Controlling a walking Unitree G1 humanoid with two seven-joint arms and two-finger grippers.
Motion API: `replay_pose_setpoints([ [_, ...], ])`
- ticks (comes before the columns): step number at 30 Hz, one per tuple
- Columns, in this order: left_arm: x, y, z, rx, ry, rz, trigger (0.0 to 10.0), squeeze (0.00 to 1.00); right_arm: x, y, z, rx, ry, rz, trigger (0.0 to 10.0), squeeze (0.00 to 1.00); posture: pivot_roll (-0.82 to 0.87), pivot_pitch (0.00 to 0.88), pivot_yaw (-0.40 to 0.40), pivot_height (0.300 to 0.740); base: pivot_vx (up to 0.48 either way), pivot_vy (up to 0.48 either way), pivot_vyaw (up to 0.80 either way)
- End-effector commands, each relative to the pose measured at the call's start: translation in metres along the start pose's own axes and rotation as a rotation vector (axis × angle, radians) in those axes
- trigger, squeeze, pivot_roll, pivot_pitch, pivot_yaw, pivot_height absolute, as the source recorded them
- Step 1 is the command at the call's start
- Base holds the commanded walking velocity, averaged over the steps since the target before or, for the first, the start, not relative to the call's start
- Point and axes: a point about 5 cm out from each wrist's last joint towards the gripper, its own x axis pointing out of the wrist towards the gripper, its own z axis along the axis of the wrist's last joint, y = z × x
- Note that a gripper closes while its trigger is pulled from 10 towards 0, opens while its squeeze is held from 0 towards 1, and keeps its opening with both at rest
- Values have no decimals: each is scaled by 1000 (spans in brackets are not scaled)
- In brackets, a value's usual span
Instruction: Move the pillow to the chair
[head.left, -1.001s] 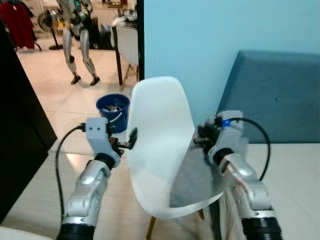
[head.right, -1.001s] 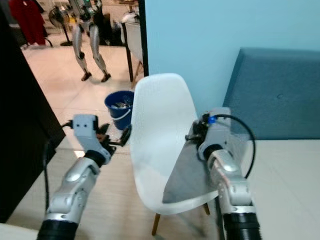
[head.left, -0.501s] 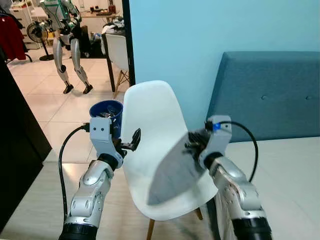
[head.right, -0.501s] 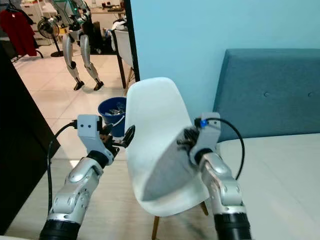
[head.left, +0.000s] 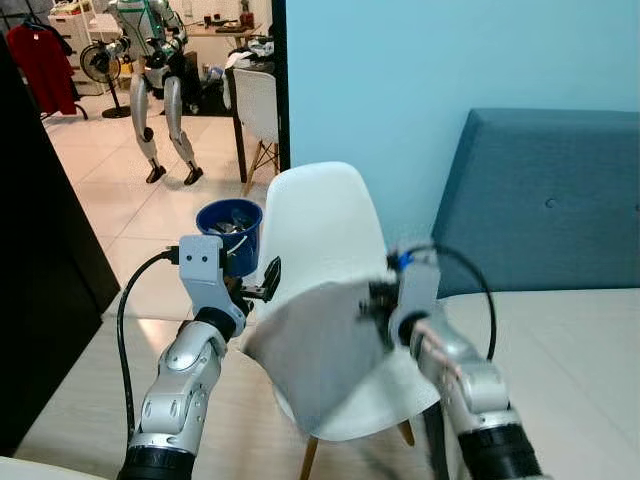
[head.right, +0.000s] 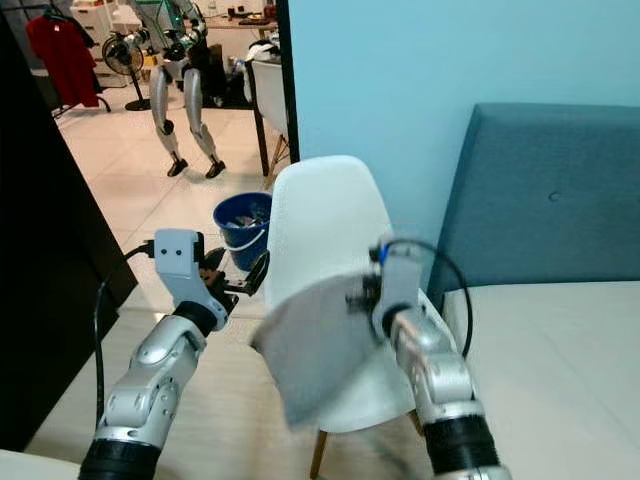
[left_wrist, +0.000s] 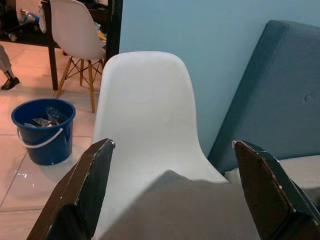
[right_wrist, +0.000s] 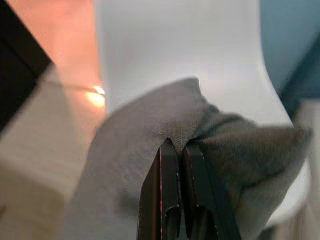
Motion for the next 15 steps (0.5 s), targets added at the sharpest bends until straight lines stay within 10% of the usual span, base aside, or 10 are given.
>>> replay_pose_setpoints([
  [1,-1,2,-4,4,20,10,10000,0,-2,-3,17,-15,-65,-17,10000,0,-94,0,-9,720,0,0,0],
  [15,-1,3,-4,1,21,9,10000,0,3,-20,10,6,22,-137,10000,0,-90,0,-7,700,0,0,0],
])
